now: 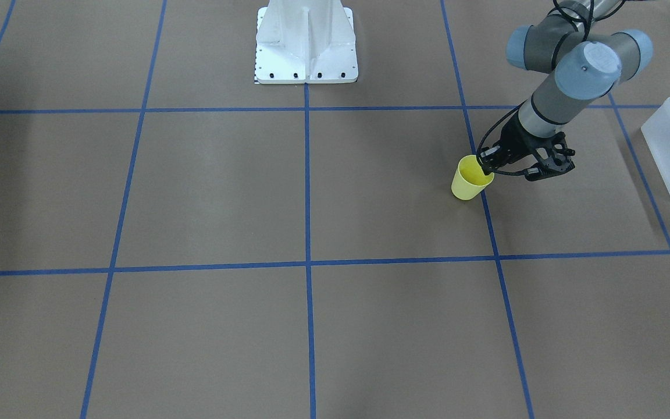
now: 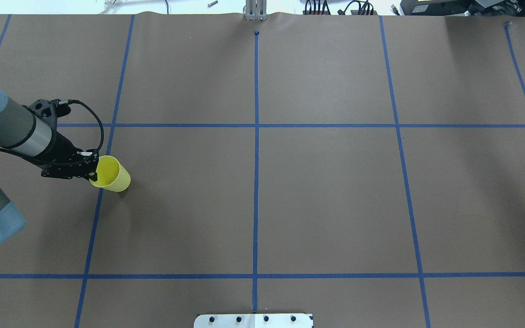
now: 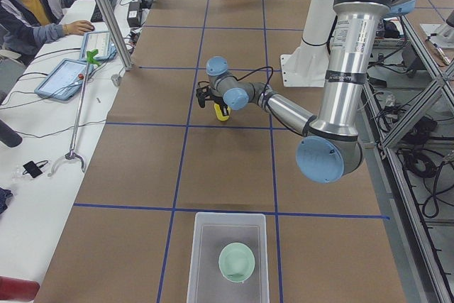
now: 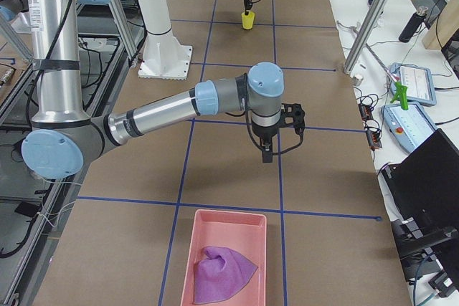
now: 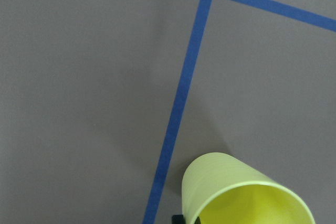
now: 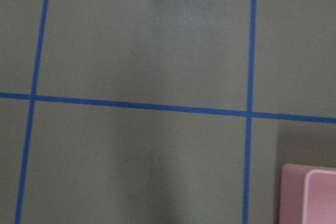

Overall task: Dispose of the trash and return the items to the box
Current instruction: 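Lift the yellow cup with the left gripper and drop it into the clear bin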

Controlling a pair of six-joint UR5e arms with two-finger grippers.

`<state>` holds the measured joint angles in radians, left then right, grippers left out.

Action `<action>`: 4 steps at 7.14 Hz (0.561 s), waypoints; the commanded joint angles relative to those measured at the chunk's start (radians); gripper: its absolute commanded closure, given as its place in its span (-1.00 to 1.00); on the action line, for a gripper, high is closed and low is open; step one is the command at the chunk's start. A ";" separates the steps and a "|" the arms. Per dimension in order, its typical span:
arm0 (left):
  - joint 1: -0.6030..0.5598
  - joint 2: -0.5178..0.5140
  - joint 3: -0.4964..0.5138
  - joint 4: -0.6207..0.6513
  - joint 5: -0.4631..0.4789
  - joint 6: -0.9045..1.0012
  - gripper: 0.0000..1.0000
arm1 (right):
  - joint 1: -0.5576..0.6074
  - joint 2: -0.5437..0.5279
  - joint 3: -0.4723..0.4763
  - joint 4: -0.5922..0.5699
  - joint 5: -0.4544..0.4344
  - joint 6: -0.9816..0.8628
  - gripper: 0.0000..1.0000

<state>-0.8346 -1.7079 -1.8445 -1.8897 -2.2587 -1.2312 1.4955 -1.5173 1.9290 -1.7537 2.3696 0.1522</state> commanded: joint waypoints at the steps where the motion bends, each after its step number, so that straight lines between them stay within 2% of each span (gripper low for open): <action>1: -0.160 0.130 -0.073 0.003 -0.108 0.211 1.00 | -0.131 0.092 -0.002 0.003 -0.007 0.188 -1.00; 3: -0.425 0.294 -0.047 0.006 -0.197 0.651 1.00 | -0.207 0.092 -0.014 0.049 -0.047 0.202 -1.00; 4: -0.568 0.316 0.050 0.009 -0.217 0.891 1.00 | -0.234 0.092 -0.024 0.069 -0.064 0.222 -1.00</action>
<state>-1.2353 -1.4434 -1.8745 -1.8844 -2.4384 -0.6228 1.3017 -1.4272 1.9160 -1.7128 2.3285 0.3533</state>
